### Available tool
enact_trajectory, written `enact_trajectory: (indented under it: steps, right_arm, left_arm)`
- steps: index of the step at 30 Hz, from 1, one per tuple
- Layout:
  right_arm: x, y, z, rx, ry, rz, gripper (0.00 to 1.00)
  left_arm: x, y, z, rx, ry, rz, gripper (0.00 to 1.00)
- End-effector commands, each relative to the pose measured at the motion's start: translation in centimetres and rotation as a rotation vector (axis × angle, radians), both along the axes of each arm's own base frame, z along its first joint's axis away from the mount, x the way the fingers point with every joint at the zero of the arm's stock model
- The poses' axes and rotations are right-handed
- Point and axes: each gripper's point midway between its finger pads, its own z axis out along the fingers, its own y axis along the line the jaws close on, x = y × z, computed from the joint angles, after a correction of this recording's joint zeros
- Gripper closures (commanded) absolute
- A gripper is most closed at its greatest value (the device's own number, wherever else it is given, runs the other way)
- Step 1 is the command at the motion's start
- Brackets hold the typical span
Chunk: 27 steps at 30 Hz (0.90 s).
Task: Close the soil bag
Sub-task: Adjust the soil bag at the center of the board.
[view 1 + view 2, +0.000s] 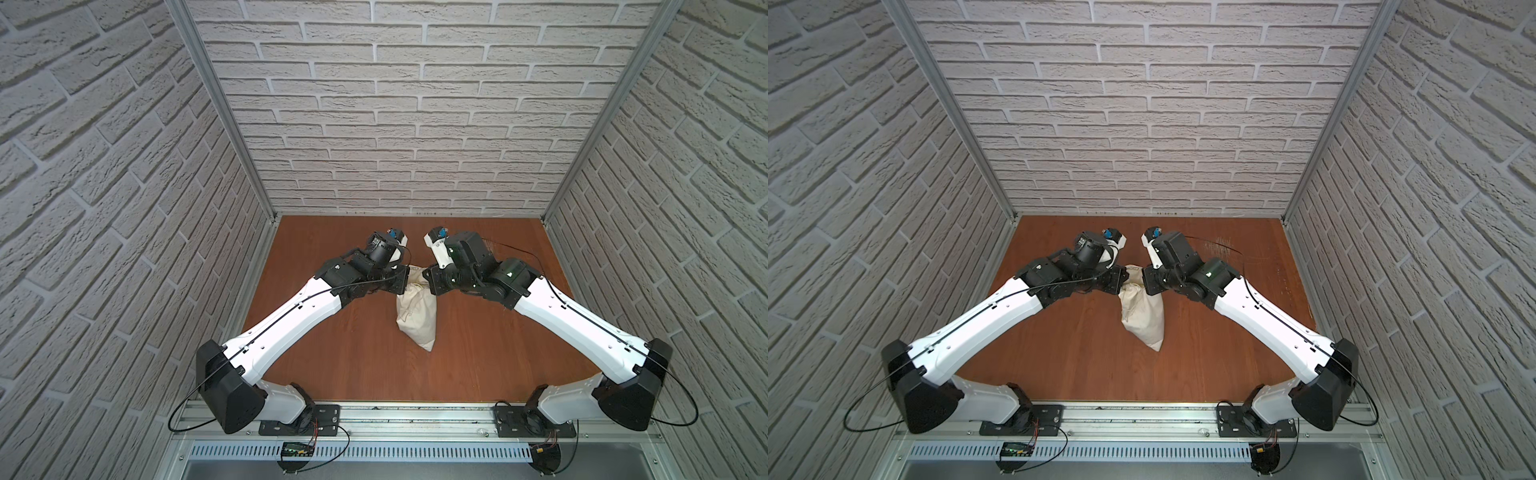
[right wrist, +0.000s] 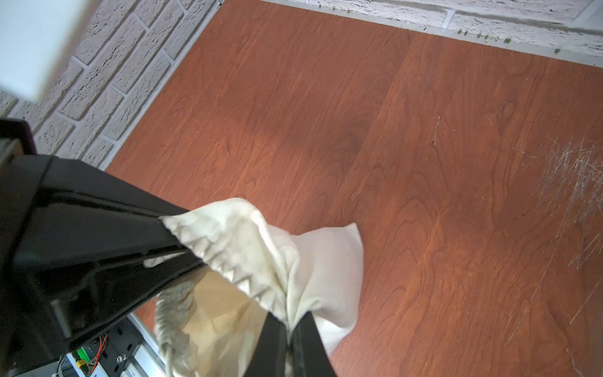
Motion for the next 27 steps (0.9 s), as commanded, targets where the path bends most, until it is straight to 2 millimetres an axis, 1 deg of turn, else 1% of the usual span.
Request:
enact_trajectory:
  steps: [1, 6, 11, 16, 20, 22, 24, 27]
  right_arm:
    - [1.3, -4.7, 0.5, -0.053, -0.031, -0.140, 0.97]
    - [1.0, -4.8, 0.3, -0.042, -0.019, -0.136, 0.97]
    - [0.6, -4.8, 0.8, -0.037, -0.025, -0.115, 0.96]
    - [1.0, -5.7, 0.7, -0.102, -0.040, -0.129, 0.82]
    - [1.5, -6.1, 0.7, -0.153, -0.051, -0.139, 0.67]
    - [1.7, -6.4, 0.6, -0.183, -0.054, -0.140, 0.61]
    - [2.0, -6.4, 0.8, -0.201, -0.058, -0.137, 0.59]
    - [2.3, -6.1, 1.2, -0.207, -0.065, -0.126, 0.59]
  left_arm:
    - [0.8, 3.2, -2.1, 0.088, 0.047, 0.102, 0.96]
    - [0.8, 3.0, -2.0, 0.080, 0.043, 0.099, 0.95]
    - [0.6, 2.5, -1.3, 0.063, 0.040, 0.075, 0.98]
    - [0.0, 1.3, -0.6, 0.066, 0.025, 0.022, 0.99]
    - [-0.2, 0.5, -0.2, 0.059, 0.017, 0.004, 0.99]
    - [-0.2, 0.2, -0.1, 0.065, 0.015, -0.006, 0.99]
    - [-0.2, 0.0, 0.0, 0.072, 0.011, -0.016, 0.99]
    - [-0.3, -0.2, 0.0, 0.076, 0.010, -0.020, 0.98]
